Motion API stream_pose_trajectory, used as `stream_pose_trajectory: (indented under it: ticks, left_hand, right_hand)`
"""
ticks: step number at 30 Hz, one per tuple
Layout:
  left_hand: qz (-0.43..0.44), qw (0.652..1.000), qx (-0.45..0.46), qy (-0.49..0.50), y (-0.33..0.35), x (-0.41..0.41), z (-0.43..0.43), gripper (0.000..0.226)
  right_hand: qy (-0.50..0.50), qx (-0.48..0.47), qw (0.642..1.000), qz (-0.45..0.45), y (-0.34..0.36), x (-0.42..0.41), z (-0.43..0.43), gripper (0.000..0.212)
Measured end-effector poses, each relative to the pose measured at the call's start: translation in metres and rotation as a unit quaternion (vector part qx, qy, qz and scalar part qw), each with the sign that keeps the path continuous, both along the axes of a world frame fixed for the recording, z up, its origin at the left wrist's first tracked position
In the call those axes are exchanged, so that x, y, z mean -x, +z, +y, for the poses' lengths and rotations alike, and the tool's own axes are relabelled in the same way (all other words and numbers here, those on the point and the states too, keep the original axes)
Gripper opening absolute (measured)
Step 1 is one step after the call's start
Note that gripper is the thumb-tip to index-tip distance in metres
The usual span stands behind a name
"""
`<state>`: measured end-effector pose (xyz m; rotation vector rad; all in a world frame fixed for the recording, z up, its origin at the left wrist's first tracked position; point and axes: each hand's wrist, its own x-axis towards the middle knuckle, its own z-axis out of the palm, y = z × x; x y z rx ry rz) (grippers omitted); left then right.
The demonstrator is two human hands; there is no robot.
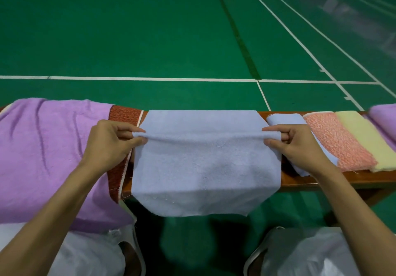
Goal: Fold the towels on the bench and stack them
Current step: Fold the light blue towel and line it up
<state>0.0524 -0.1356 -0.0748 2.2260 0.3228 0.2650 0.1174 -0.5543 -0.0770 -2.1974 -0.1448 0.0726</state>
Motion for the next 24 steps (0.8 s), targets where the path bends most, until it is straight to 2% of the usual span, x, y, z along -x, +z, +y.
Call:
stream_pose_trajectory:
  ticks: [2, 4, 6, 9, 11, 12, 14, 16, 19, 21, 24]
  left_hand:
    - [-0.017, 0.999, -0.028, 0.005, 0.001, 0.0, -0.001, 0.016]
    - [-0.009, 0.999, -0.051, 0.008, 0.003, 0.0, -0.002, 0.015]
    - [0.009, 0.998, -0.056, 0.006, 0.005, -0.002, -0.003, 0.014]
    - [0.052, 0.998, -0.037, 0.001, 0.006, -0.003, -0.008, 0.01]
    - [0.083, 0.996, 0.015, 0.003, 0.008, -0.005, -0.011, 0.008]
    - [0.102, 0.993, 0.06, 0.01, 0.009, -0.008, -0.01, 0.006]
    - [0.132, 0.977, 0.167, 0.013, 0.009, -0.015, -0.009, 0.002]
    - [0.133, 0.955, 0.263, 0.006, 0.009, -0.026, -0.008, 0.002]
    - [0.092, 0.935, 0.343, 0.013, 0.007, -0.049, -0.008, 0.007]
    - [0.038, 0.927, 0.373, 0.007, 0.01, -0.068, -0.009, 0.01]
    - [-0.104, 0.905, 0.411, -0.026, 0.024, -0.092, -0.005, 0.018]
  right_hand:
    - [0.001, 0.04, 0.999, -0.027, 0.001, -0.001, -0.001, 0.025]
    - [0.002, 0.07, 0.996, -0.054, 0.003, -0.002, -0.004, 0.013]
    - [-0.009, 0.081, 0.994, -0.069, 0.008, -0.003, -0.006, 0.011]
    - [-0.028, 0.085, 0.994, -0.054, 0.016, -0.004, -0.004, 0.008]
    - [-0.048, 0.079, 0.995, -0.045, 0.019, -0.006, 0.001, 0.009]
    - [-0.061, 0.053, 0.996, -0.033, 0.02, -0.008, 0.004, 0.009]
    - [-0.099, -0.057, 0.993, 0.023, 0.022, -0.014, 0.014, 0.01]
    - [-0.133, -0.174, 0.971, 0.094, 0.022, -0.027, 0.027, 0.01]
    - [-0.14, -0.29, 0.936, 0.145, 0.017, -0.056, 0.046, 0.014]
    - [-0.139, -0.361, 0.914, 0.123, 0.017, -0.075, 0.059, 0.014]
    - [-0.124, -0.462, 0.878, -0.014, 0.031, -0.093, 0.071, 0.014]
